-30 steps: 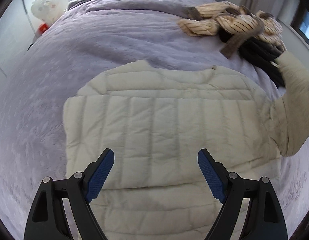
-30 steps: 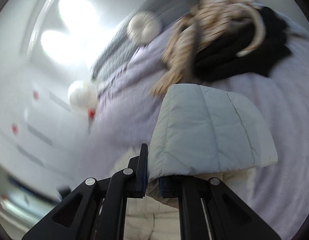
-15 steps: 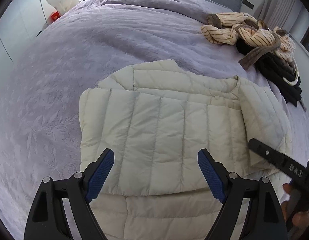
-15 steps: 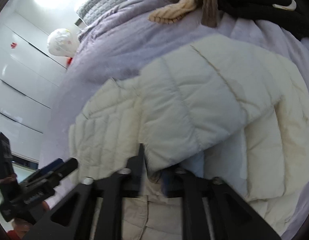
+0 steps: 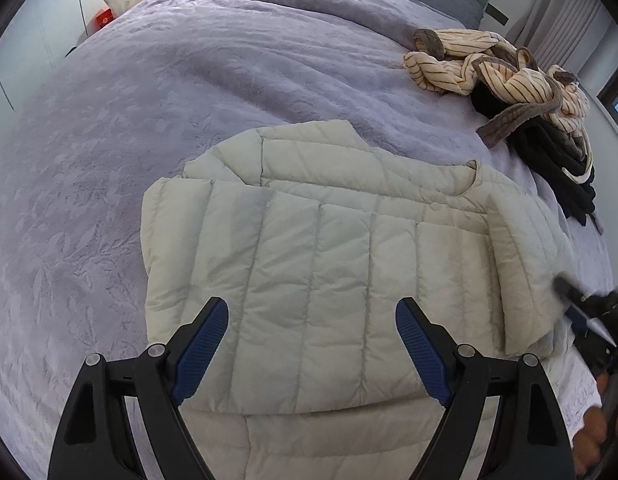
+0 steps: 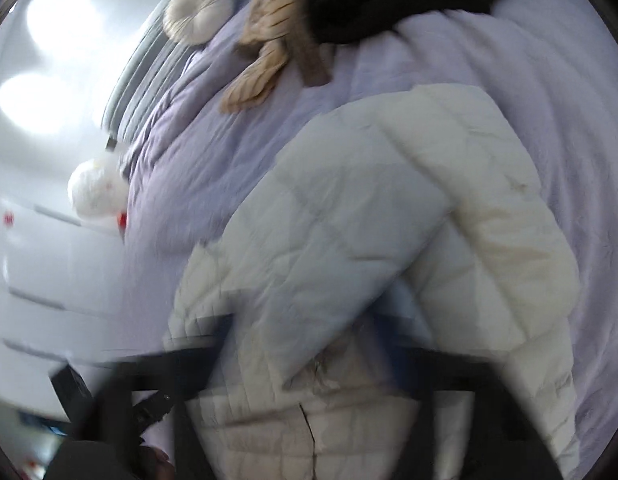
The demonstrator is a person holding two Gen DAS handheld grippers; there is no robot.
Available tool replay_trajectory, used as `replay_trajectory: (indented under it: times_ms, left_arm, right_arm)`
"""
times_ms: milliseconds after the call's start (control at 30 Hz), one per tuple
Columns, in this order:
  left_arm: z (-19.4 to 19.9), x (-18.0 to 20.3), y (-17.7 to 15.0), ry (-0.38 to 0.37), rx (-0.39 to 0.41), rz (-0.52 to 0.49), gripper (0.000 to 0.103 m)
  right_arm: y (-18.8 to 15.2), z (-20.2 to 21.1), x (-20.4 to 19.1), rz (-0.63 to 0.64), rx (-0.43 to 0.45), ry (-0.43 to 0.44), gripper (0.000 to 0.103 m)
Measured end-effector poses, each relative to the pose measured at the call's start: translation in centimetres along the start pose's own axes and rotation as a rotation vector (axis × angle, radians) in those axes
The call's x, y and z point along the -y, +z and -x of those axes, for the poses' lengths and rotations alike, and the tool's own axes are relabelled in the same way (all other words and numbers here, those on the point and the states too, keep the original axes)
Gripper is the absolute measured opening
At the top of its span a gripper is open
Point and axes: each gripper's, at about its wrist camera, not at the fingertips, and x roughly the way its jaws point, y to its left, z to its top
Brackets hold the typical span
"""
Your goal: Fold large clothes
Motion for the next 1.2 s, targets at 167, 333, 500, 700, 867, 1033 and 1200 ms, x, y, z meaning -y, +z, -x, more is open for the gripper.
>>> replay_trajectory:
  times_ms: [167,333,500,700,867,1033,1200]
  left_arm:
    - [0.0,-1.8,0.9,-0.1,-0.004,0.089,0.087]
    - [0.1,-3.6,2.0,-0.224,-0.007,0.15,0.087]
    - [-0.4,-4.7,2.8,-0.393,-0.04,0.207,0.087]
    - [-1.4,-5.4,3.2,-0.538,-0.08,0.259,0.087]
    - [-3.4,-4.9,3.4,-0.564,-0.136,0.262,0.087]
    - [-6.0,-3.3,3.2,-0.491,-0.192,0.203,0.087]
    - [-6.8,-1.7,3.4,-0.451,-0.198,0.163,0.087]
  right_arm:
    - [0.3,-0.6,-4.3,0.247,0.05,-0.043,0.003]
    - [-2.0,-2.3,-9.5,0.556,0.001,-0.074,0.003]
    - [-5.3,-5.0,-12.1,0.757,-0.105,-0.085,0.006]
    - [-8.5,-5.6,-12.9,0.87,-0.13,-0.1,0.086]
    - [-7.1,-4.0,-11.6,0.767,-0.127,-0.117,0.086]
    - [-3.9,-1.1,-7.0,0.593,-0.071,-0.175,0.086]
    - [-1.0,1.7,-1.8,0.359,-0.062,-0.103,0.086]
